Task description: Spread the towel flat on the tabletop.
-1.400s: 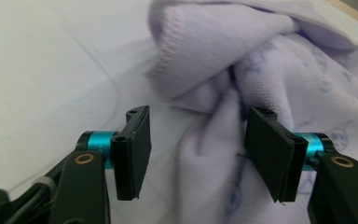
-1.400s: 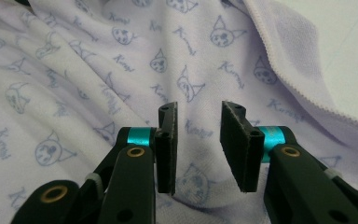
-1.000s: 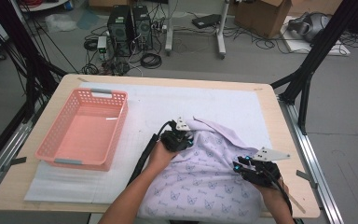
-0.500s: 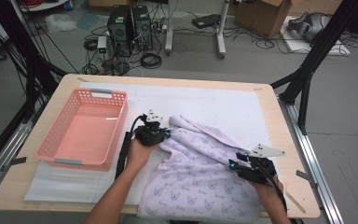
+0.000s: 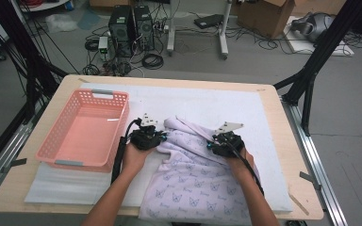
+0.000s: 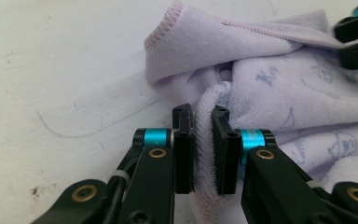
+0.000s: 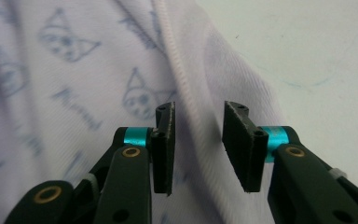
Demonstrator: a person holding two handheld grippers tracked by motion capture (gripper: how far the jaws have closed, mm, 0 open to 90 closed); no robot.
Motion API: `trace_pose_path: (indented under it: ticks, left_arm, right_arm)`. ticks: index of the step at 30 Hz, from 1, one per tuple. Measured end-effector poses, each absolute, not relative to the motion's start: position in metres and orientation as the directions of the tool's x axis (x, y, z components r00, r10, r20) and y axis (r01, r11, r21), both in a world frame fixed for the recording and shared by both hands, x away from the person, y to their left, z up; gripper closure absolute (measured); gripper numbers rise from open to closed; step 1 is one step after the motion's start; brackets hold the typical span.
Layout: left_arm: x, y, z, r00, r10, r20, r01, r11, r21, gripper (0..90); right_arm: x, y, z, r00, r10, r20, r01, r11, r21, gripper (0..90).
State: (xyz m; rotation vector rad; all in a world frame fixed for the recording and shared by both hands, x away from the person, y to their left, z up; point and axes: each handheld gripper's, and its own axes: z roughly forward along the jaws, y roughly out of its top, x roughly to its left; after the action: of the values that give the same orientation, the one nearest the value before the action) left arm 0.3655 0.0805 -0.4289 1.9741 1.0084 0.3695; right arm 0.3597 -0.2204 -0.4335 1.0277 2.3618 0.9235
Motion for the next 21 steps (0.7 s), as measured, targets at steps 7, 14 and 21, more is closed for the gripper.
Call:
trace_pose_path:
  ticks: [7,14,21]
  left_arm:
    - [0.364,0.079,-0.431,0.637,0.762,-0.117,0.512,-0.304,0.803,80.6]
    - [0.358,0.065,-0.438,0.688,0.702,-0.184,0.527,-0.309,0.792,69.0]
    - [0.359,0.064,-0.421,0.669,0.712,-0.211,0.495,-0.216,0.842,52.1]
  right_arm:
    - [0.374,-0.263,-0.422,-0.436,0.893,-0.111,0.575,0.371,0.729,86.0]
    - [0.367,-0.33,-0.416,-0.229,0.964,-0.133,0.664,0.254,0.703,86.1]
    - [0.355,-0.348,-0.426,-0.147,0.98,-0.135,0.718,0.2,0.667,78.6]
